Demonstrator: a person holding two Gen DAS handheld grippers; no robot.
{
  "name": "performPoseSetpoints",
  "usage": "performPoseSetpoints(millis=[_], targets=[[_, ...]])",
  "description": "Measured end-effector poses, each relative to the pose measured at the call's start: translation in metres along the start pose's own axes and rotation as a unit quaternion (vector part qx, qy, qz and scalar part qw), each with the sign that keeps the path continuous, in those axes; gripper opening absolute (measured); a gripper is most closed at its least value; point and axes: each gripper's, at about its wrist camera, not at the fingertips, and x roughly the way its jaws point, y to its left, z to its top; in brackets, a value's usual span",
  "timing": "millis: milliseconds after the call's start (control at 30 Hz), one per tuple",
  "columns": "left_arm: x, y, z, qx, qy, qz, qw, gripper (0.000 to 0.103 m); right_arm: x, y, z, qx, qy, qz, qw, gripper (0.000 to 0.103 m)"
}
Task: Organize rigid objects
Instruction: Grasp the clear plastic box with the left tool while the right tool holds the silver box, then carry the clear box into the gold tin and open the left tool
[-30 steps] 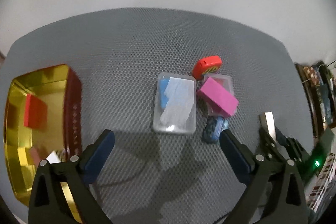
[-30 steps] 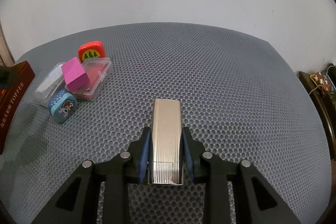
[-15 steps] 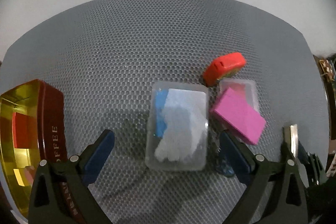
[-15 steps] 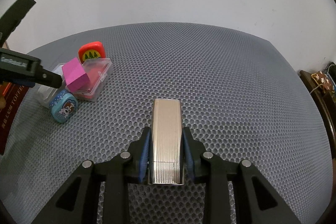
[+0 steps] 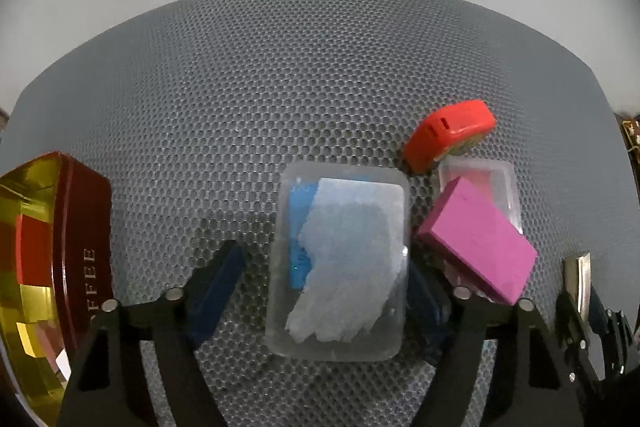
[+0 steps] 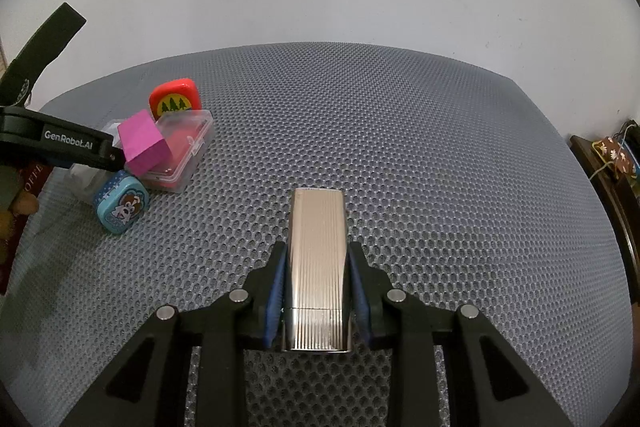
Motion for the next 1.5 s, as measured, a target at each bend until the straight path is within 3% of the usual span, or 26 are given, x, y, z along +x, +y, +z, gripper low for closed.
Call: performPoseSetpoints(millis=[33, 67, 133, 633, 867, 933, 1100, 1300, 1500], targets=[[-0.002, -0.001, 0.000, 0.003, -0.004, -0.001, 1.0000, 0.059, 0.003, 0.007, 0.004, 0.000, 0.000, 0.000, 1.000, 0.030], [-0.004, -0.001, 0.000, 0.007, -0.010, -0.001, 0.9999, 0.054, 0.003, 0.006, 0.004, -0.001, 0.000, -0.001, 1.000, 0.030], [-0.004, 0.000, -0.001, 0.008, -0.007, 0.005, 0.9999, 0.054, 0.002, 0.032, 0.008, -0.002, 0.000, -0.002, 1.000, 0.030], [-0.027, 0.010, 0.002, -0.004, -0.028, 0.020, 0.9994, 0.054, -0.002, 0.030, 0.004, -0.005, 0.000, -0.005, 1.000, 0.030], [-0.055, 0.015, -0.010, -0.011, -0.048, 0.015, 0.9987, 0.054, -0.004, 0.029, 0.003, -0.007, 0.000, -0.008, 1.000, 0.030], [-0.060, 0.015, -0.029, -0.013, -0.051, 0.018, 0.9985, 0.054, -0.005, 0.029, 0.002, -0.007, 0.000, -0.008, 1.000, 0.030], [-0.078, 0.015, -0.031, -0.021, -0.062, 0.034, 0.9973, 0.054, -0.005, 0.029, 0.002, -0.008, 0.000, -0.008, 1.000, 0.030], [-0.111, 0.034, -0.059, -0.052, -0.069, 0.037, 0.9956, 0.054, -0.006, 0.030, 0.002, -0.007, 0.000, -0.009, 1.000, 0.030], [-0.134, 0.076, -0.039, -0.066, -0.079, 0.059, 0.9929, 0.054, -0.007, 0.029, 0.002, -0.009, 0.000, -0.010, 1.000, 0.030]])
